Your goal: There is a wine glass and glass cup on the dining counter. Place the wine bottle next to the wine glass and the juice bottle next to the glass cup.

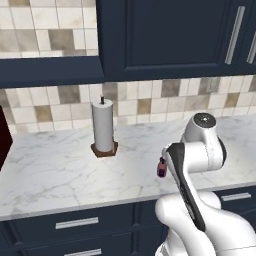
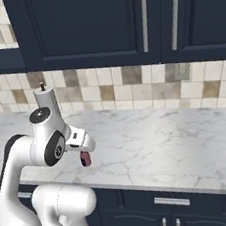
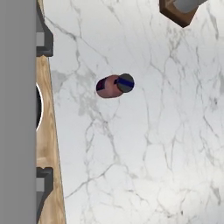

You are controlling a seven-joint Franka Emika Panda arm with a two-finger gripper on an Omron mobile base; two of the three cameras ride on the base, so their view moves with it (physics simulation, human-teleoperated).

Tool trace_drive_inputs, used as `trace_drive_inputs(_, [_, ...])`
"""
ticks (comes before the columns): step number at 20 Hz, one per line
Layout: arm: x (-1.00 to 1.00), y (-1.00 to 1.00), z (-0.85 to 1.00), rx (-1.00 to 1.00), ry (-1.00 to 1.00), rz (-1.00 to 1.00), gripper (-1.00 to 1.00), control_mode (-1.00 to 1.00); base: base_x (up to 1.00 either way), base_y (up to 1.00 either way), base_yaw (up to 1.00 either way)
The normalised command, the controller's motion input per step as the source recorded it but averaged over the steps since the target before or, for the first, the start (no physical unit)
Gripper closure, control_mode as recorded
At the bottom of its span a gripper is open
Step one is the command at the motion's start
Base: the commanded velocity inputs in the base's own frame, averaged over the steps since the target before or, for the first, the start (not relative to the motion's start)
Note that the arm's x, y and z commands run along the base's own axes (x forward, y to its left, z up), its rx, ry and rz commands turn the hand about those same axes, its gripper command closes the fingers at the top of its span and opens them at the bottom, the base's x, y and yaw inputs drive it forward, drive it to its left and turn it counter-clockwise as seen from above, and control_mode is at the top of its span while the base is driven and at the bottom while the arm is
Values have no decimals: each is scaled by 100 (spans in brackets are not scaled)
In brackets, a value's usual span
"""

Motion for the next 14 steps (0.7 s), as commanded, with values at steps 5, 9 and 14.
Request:
trace_drive_inputs(5, [6, 14, 12, 3, 2, 4, -100, -100, 0, 0, 0])
trace_drive_inputs(9, [29, 22, 0, 0, 4, 7, -100, -100, 0, 0, 0])
trace_drive_inputs(14, [38, 17, -7, -1, 1, 11, -100, -100, 0, 0, 0])
